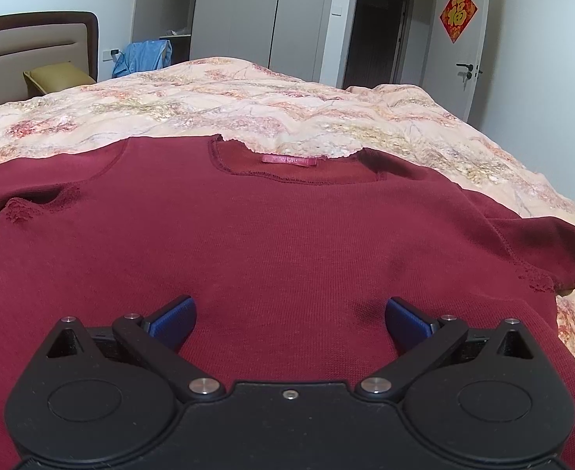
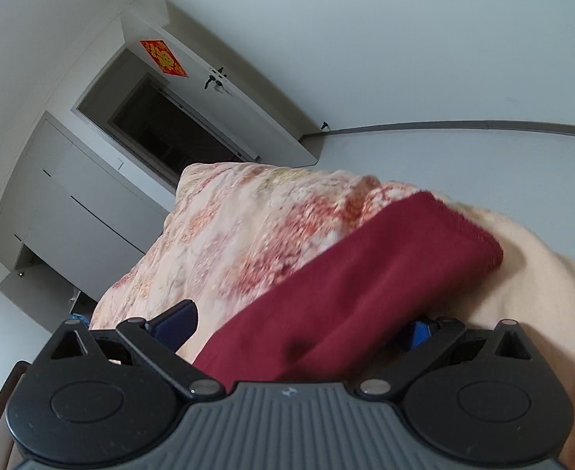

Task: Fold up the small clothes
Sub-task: 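Grasp the sleeve cuff with the right gripper and lay it across the body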

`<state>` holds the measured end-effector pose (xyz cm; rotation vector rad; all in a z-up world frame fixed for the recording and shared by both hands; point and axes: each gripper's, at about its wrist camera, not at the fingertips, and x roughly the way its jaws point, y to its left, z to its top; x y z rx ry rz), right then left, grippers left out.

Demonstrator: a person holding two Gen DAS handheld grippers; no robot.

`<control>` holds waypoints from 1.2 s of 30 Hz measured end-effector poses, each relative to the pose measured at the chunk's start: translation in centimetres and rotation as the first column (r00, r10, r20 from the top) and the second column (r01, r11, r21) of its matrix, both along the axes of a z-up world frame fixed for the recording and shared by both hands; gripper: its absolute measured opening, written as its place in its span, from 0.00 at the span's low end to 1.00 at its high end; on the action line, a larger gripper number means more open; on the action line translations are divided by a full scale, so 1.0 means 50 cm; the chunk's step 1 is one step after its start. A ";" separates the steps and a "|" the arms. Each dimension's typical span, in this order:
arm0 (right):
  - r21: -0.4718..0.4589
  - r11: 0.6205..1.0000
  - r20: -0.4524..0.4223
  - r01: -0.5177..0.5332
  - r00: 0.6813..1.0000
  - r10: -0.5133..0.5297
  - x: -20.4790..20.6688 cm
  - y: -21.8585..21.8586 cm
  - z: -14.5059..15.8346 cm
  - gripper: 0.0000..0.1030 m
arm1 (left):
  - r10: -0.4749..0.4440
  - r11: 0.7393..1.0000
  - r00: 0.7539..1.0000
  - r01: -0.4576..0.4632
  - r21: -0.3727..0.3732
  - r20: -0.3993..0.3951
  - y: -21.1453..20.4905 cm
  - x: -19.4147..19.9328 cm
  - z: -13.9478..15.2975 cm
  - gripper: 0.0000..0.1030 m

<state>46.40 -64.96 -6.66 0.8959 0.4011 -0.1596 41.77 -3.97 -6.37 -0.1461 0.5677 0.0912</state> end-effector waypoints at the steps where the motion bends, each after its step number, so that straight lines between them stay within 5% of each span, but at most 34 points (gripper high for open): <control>1: -0.012 1.000 -0.012 0.011 1.000 -0.011 0.008 0.000 0.002 0.99 | 0.000 1.000 1.000 0.000 0.000 0.000 0.000 0.000 0.000 1.00; 5: -0.085 0.995 -0.069 0.047 0.996 -0.053 0.029 -0.004 0.013 0.65 | 0.000 1.000 1.000 0.000 -0.001 0.001 0.000 -0.001 -0.001 1.00; 7: -0.112 0.992 -0.086 0.062 0.994 -0.072 0.030 -0.007 0.019 0.31 | 0.000 1.000 1.000 0.000 -0.001 0.002 0.000 -0.001 -0.001 1.00; 10: -0.140 0.989 -0.056 0.043 0.997 -0.051 0.023 -0.016 0.036 0.14 | 0.000 1.000 1.000 0.000 -0.001 0.002 0.000 -0.001 -0.001 1.00; 14: -0.191 0.981 0.106 0.042 0.994 -0.022 0.004 -0.031 0.091 0.11 | 0.000 1.000 1.000 0.000 -0.001 0.003 -0.001 0.000 -0.001 1.00; 19: -0.277 0.958 0.371 0.072 0.928 0.038 -0.036 -0.041 0.163 0.10 | 0.000 1.000 1.000 0.000 -0.002 0.004 -0.002 0.001 -0.001 1.00; 30: -0.179 0.981 0.193 0.075 0.980 -0.040 -0.013 -0.046 0.061 0.11 | -0.012 1.000 1.000 0.011 -0.021 -0.012 0.005 0.000 0.016 1.00; 36: -0.280 0.960 0.218 0.028 0.975 0.035 -0.010 0.021 0.134 0.11 | -0.032 0.996 0.999 0.033 -0.083 0.014 0.037 -0.019 0.084 0.99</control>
